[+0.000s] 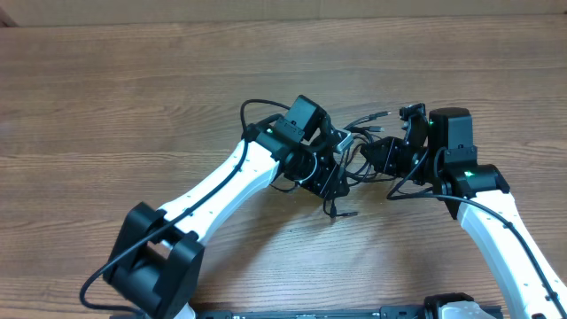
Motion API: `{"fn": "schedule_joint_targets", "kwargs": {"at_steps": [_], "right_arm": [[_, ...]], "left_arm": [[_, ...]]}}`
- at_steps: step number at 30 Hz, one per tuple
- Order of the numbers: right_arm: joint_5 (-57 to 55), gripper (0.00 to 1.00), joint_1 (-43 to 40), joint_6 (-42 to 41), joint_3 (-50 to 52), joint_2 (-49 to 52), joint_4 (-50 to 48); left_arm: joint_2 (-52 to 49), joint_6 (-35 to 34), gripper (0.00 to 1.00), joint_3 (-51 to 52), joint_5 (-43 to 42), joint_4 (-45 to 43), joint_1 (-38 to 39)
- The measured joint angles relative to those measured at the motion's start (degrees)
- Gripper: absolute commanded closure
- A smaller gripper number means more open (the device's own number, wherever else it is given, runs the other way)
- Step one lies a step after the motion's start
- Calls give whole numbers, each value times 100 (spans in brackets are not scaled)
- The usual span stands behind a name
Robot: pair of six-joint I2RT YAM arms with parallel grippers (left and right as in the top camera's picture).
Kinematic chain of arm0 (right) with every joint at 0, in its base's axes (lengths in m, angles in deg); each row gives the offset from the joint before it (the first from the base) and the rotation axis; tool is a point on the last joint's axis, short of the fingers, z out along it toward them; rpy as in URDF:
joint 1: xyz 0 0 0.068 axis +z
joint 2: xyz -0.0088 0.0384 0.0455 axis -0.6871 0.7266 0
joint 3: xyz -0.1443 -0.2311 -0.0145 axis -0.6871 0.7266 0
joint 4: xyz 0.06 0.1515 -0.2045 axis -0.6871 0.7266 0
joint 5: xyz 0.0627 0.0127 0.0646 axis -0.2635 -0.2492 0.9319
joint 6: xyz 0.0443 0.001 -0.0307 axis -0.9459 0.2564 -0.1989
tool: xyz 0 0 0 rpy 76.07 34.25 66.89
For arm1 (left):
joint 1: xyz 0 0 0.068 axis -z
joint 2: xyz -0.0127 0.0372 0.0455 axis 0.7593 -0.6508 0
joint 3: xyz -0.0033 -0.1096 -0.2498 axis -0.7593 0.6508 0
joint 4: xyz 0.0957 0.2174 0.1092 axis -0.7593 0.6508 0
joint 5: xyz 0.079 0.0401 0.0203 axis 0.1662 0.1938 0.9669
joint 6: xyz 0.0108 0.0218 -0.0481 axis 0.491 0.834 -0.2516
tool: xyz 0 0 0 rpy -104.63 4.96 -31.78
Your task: Untangle cables
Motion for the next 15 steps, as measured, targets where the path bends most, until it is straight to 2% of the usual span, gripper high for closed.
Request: {"fn": "schedule_joint_targets", "kwargs": {"at_steps": [3, 7, 15], "right_arm": [[-2, 96, 0, 0, 0, 0, -2], [0, 96, -2, -4, 0, 0, -2], [-9, 96, 0, 0, 0, 0, 31]], "left_arm": [[-140, -4, 67, 0, 20, -166, 0], [-175, -13, 96, -2, 219, -249, 0], [-175, -46, 96, -2, 540, -258, -4]]}}
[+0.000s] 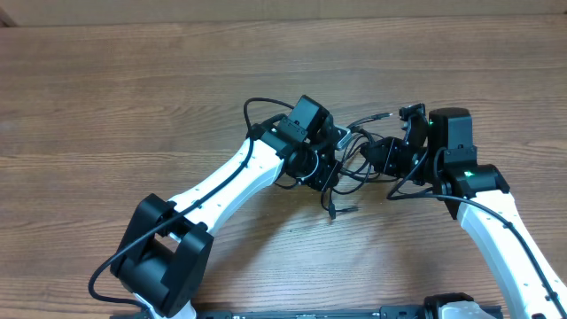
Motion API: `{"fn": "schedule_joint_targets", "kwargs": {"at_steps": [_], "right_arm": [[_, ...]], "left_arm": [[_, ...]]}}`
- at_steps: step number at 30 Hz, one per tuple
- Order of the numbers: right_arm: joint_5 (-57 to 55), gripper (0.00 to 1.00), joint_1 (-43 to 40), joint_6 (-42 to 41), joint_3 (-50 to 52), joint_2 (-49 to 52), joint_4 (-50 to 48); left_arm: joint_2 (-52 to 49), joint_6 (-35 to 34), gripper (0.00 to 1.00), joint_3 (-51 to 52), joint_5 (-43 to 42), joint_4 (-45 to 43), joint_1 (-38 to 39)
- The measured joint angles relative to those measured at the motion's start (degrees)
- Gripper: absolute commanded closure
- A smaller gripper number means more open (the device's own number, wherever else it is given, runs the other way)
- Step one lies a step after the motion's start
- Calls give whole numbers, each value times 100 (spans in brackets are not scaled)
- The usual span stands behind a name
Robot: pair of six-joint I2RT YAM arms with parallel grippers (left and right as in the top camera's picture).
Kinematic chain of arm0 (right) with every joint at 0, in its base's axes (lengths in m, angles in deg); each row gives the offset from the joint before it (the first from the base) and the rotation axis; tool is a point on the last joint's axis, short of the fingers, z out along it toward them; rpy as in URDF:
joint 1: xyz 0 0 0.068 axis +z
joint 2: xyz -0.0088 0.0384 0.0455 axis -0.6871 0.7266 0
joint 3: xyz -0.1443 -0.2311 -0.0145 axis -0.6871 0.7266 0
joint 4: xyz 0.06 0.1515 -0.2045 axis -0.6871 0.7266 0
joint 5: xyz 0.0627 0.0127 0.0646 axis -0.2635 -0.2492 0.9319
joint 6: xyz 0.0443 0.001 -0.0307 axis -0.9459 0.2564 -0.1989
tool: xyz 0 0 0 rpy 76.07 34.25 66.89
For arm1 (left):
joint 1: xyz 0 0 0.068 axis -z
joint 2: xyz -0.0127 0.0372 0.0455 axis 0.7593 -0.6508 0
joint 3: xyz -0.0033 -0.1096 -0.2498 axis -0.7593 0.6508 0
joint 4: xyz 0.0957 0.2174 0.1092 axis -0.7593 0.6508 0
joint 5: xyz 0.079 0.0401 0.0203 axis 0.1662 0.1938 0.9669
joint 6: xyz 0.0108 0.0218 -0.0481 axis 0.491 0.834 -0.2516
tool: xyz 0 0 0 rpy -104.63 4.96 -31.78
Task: Untangle cables
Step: 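Pull the left gripper back-left, stretching the cables away from the right gripper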
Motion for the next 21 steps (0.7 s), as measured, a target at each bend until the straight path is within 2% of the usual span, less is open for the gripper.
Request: {"fn": "schedule_joint_targets", "kwargs": {"at_steps": [7, 12, 21], "right_arm": [[-632, 96, 4, -4, 0, 0, 612], [-1353, 96, 22, -2, 0, 0, 1043], [-1882, 96, 22, -4, 0, 0, 1187]], "left_arm": [[219, -26, 96, -44, 37, 669, -505], [785, -15, 96, -262, 63, 1139, -1449], [1497, -15, 96, -345, 107, 1049, -3558]]}}
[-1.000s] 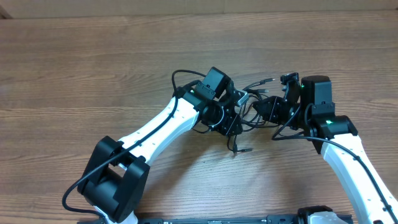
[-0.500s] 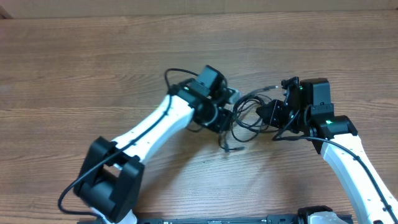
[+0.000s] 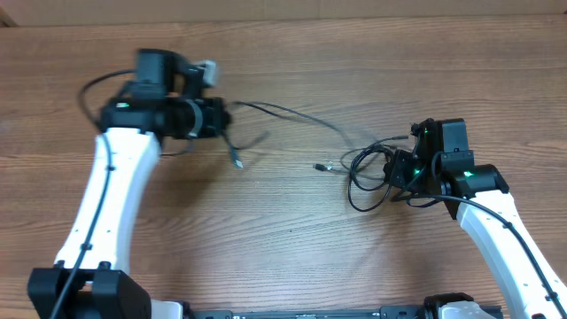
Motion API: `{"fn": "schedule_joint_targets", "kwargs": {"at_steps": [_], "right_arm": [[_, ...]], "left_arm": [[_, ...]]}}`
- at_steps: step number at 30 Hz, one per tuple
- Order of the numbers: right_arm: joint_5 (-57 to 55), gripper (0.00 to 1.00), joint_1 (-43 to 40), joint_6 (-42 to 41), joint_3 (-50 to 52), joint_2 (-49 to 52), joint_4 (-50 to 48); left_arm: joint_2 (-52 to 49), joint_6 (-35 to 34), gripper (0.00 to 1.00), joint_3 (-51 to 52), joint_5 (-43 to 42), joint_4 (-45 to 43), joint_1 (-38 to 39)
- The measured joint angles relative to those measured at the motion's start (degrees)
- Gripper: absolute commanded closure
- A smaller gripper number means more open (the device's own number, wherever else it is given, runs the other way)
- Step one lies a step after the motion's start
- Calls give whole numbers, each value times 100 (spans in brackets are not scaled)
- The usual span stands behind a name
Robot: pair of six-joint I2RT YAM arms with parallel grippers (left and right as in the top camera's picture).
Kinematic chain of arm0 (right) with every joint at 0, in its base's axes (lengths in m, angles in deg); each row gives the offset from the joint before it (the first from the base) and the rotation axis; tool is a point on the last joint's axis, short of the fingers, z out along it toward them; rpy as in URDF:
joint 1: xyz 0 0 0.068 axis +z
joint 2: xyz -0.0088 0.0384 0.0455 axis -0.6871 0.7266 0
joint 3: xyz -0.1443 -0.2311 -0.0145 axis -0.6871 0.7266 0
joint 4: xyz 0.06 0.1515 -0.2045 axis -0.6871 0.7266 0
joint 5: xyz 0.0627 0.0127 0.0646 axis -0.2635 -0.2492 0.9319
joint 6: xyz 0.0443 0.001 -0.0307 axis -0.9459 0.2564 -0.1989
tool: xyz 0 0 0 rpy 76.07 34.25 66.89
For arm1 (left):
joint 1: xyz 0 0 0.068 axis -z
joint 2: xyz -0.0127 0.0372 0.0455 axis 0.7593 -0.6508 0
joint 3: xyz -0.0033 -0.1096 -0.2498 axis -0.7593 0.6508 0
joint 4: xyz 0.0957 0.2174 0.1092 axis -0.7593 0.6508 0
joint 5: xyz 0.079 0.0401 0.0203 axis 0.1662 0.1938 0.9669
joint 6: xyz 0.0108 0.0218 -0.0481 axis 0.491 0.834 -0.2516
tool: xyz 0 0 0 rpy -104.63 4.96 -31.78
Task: Untangle cables
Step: 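Pull the left gripper back-left, stretching the cables away from the right gripper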
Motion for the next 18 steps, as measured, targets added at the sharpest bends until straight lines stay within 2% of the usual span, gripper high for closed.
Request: {"fn": "schedule_joint_targets", "kwargs": {"at_steps": [5, 6, 8, 10, 12, 18], "right_arm": [[-68, 96, 0, 0, 0, 0, 0], [-70, 96, 0, 2, 0, 0, 0], [-74, 96, 2, 0, 0, 0, 2], [-87, 96, 2, 0, 0, 0, 0], [-101, 96, 0, 0, 0, 0, 0], [-120, 96, 0, 2, 0, 0, -13]], "left_arm": [[0, -7, 94, 0, 37, -184, -905], [0, -7, 89, 0, 39, -240, -1045], [0, -46, 69, 0, 44, -313, -1279], [0, -170, 55, -2, 59, -343, -1464], [0, -308, 44, -2, 55, -339, -1547], [0, -396, 42, -2, -278, -232, -1316]]}}
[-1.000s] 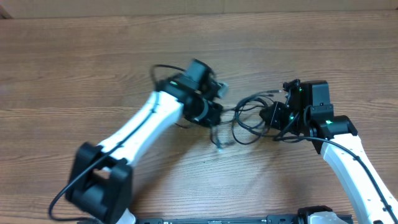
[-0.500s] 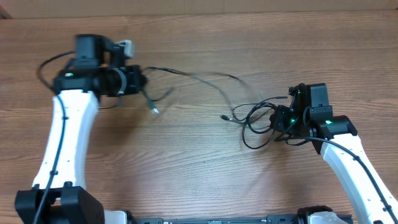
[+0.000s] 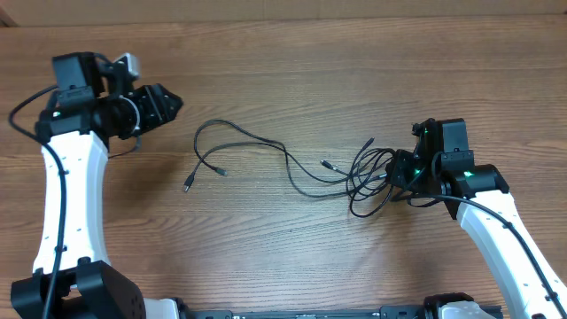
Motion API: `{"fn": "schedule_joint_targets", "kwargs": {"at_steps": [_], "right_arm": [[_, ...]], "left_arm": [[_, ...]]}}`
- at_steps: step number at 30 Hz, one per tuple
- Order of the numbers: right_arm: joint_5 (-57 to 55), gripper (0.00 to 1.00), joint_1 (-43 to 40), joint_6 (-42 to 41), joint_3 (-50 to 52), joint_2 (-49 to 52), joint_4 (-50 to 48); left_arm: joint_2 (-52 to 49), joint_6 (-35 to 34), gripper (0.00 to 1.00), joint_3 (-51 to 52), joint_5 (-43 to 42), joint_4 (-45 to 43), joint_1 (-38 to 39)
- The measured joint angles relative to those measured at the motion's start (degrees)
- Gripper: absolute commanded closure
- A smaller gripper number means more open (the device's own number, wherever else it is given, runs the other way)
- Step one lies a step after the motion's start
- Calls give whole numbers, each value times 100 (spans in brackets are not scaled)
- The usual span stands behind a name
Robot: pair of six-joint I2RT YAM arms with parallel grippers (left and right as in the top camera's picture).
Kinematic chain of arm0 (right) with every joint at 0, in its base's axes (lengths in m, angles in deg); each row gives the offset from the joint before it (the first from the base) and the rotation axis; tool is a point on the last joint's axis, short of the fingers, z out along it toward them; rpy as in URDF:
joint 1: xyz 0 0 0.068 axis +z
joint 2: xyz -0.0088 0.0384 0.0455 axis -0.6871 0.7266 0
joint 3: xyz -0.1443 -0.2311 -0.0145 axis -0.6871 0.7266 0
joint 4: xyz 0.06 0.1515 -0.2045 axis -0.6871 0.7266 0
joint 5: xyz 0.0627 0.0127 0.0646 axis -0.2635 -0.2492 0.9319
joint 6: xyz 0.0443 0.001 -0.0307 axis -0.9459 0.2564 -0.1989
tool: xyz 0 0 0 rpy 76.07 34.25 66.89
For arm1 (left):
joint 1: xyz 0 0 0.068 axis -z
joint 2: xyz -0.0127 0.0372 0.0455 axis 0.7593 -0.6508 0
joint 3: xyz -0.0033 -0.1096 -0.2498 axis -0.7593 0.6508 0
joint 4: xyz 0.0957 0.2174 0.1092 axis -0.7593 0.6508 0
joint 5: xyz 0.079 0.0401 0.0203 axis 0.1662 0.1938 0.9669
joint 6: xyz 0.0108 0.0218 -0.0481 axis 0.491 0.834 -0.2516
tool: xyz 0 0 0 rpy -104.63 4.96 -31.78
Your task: Untangle cables
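Thin black cables lie on the wooden table. One long cable [image 3: 257,139] runs loose from the middle left to a tangle of loops [image 3: 363,186] at the right, with plug ends [image 3: 188,186] resting left of centre. My right gripper [image 3: 396,170] sits at the tangle's right edge, shut on its strands. Far off at the upper left, my left gripper [image 3: 173,104] hangs open with nothing in it, pointing right, clear of the cable.
The wooden table [image 3: 283,257] ends at a pale wall along the top edge. A short plug end [image 3: 326,164] and another plug end [image 3: 368,141] stick out of the tangle. The left arm's own black lead loops beside its wrist.
The left gripper has let go of the long cable and moved further left. The cable, which hung from it, now lies slack on the table, its ends left of centre. The right gripper stayed put.
Both grippers were close together at the table's middle, working in one dense knot of cables. Then the left gripper was far to the upper left with a cable drawn out from the knot, the right holding the rest. Now that cable lies released.
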Motion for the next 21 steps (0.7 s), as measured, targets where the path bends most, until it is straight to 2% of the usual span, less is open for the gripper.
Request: {"fn": "schedule_joint_targets", "kwargs": {"at_steps": [10, 21], "right_arm": [[717, 96, 0, -2, 0, 0, -549], [1602, 96, 0, -17, 0, 0, -1161]], "left_arm": [[-107, 415, 45, -4, -232, 236, 1530], [-1202, 671, 51, -7, -470, 125, 3086]]}}
